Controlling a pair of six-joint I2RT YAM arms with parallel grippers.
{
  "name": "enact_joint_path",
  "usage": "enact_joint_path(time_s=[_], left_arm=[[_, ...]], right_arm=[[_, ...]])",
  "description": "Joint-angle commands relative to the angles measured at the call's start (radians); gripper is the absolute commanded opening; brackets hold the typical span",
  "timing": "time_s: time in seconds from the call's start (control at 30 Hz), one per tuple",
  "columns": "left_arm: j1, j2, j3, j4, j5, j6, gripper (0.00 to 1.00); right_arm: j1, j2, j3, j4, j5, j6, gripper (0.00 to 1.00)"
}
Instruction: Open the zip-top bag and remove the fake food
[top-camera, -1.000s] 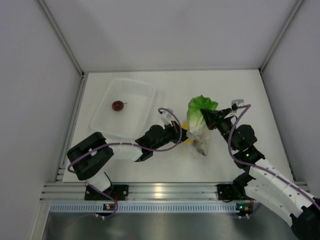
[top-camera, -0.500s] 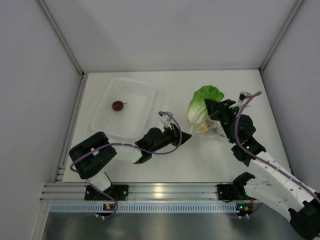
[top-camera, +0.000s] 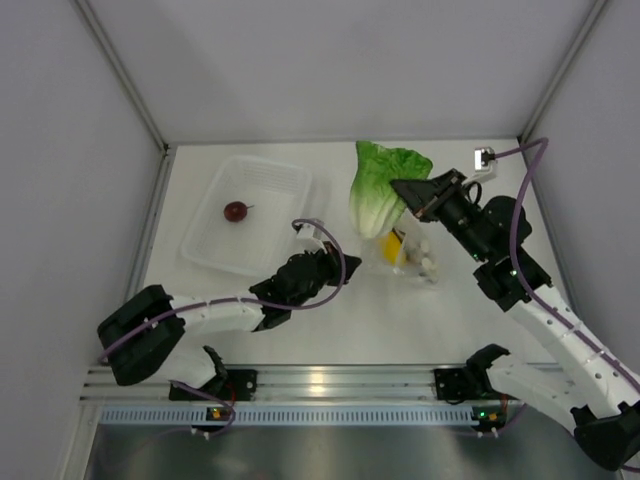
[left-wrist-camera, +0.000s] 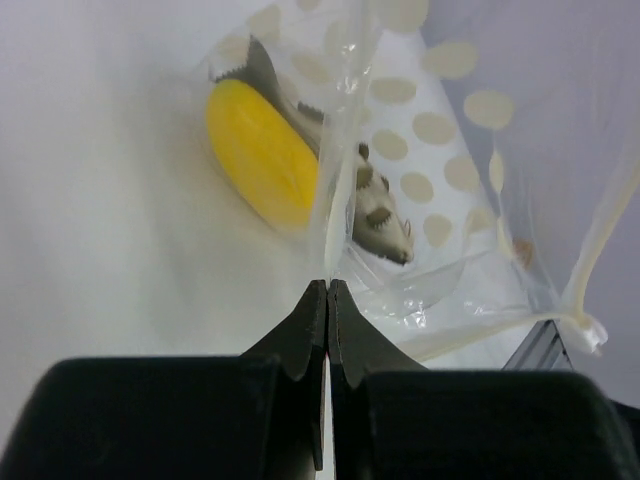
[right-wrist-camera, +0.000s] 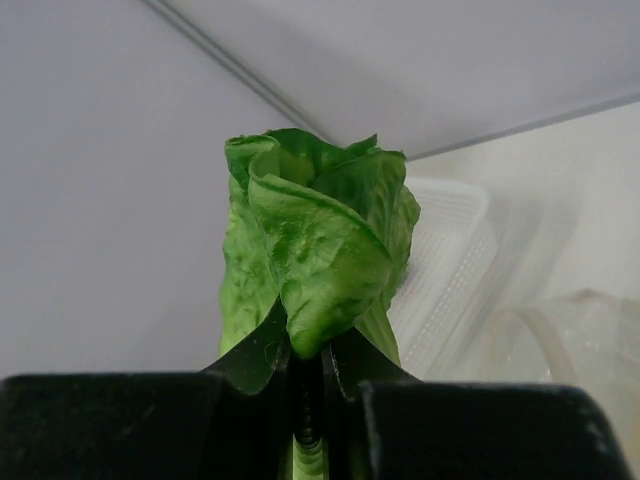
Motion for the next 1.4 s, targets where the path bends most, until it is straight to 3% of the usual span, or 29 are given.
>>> enact_joint_path(time_s=[0.0,0.17,0.37,0.7,1.37], left_arm=[[-0.003,-0.103,0.029,-0.070,-0.140,0.016,0.00],[-0.003,-0.169,0.026,-0.078,-0.122,0.017,0.00],[-0.003,-0.236,-0.042,-0.078,-0.085,-0.021,0.00],[-0.006,-0.304,-0.147,-0.077,-0.076,-0.085,0.00],[-0.005,-0.408,-0.322,-0.078,-0.099,-0.122,0.00]], right_arm=[[-0.017,-0.001,-0.002,-0.005,-0.209,0.075,0.00],[-0.022,0.020,0.016,0.056,-0.270,0.020,0.00],[-0.022,0.094,0.097,0.118,-0.238,0.003,0.00],[0.006,0.393,0.262,0.233,-0.217,0.010,0.00],[0.236,1.066,0.839,0.002,0.104,-0.211,0.00]])
